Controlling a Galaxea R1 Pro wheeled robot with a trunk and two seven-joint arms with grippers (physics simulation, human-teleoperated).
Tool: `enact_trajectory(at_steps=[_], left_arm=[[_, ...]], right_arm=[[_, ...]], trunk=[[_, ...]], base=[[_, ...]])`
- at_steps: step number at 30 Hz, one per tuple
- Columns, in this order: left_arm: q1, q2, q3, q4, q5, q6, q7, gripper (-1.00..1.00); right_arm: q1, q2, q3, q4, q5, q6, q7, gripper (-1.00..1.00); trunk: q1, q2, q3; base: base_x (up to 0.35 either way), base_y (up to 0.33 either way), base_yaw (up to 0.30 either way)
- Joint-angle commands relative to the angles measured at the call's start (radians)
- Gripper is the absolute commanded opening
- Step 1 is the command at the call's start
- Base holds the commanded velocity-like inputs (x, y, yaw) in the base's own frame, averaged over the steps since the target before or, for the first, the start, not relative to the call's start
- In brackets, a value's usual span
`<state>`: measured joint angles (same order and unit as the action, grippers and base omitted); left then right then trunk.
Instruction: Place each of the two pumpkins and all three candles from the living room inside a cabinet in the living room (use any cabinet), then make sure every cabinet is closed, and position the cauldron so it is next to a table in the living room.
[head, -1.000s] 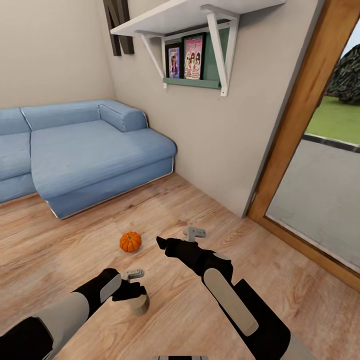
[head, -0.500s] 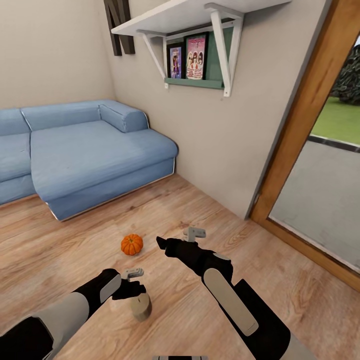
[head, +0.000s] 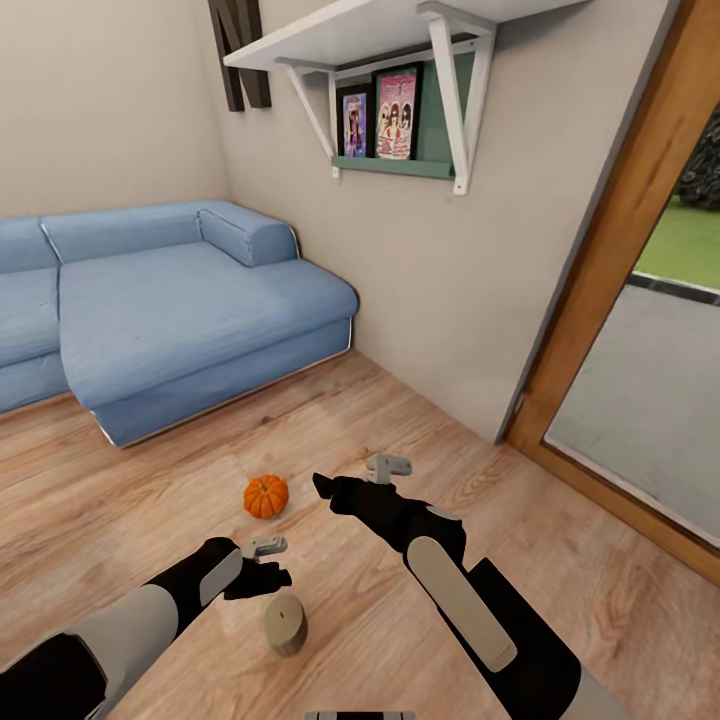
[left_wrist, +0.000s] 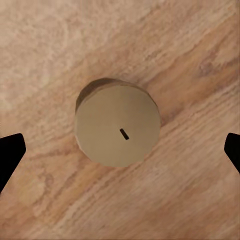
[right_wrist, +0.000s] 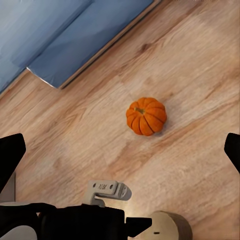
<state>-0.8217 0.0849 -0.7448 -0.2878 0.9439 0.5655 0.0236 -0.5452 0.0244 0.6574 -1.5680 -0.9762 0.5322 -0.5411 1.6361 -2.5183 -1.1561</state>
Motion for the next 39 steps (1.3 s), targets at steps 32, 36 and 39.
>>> enact_trajectory(at_steps=[32,36,39], left_arm=[[0.0,0.0,-0.005,-0.002,0.006,0.002,0.006,1.0],[0.0,0.001,-0.005,-0.002,0.006,0.002,0.006,1.0],[0.0,0.001,-0.005,-0.002,0.006,0.002,0.006,1.0]], right_arm=[[-0.001,0.0,0.001,-0.001,-0.009,0.001,-0.01,1.0],[-0.001,0.0,0.001,-0.001,-0.009,0.001,-0.01,1.0],[-0.001,0.0,0.001,-0.001,-0.009,0.001,-0.01,1.0]], trunk=[[0.002,-0.002,-0.02],[0.004,-0.002,-0.036],[0.005,-0.003,-0.047]], base=[[0.066,0.0,0.0],[0.0,0.0,0.0],[0.0,0.0,0.0]])
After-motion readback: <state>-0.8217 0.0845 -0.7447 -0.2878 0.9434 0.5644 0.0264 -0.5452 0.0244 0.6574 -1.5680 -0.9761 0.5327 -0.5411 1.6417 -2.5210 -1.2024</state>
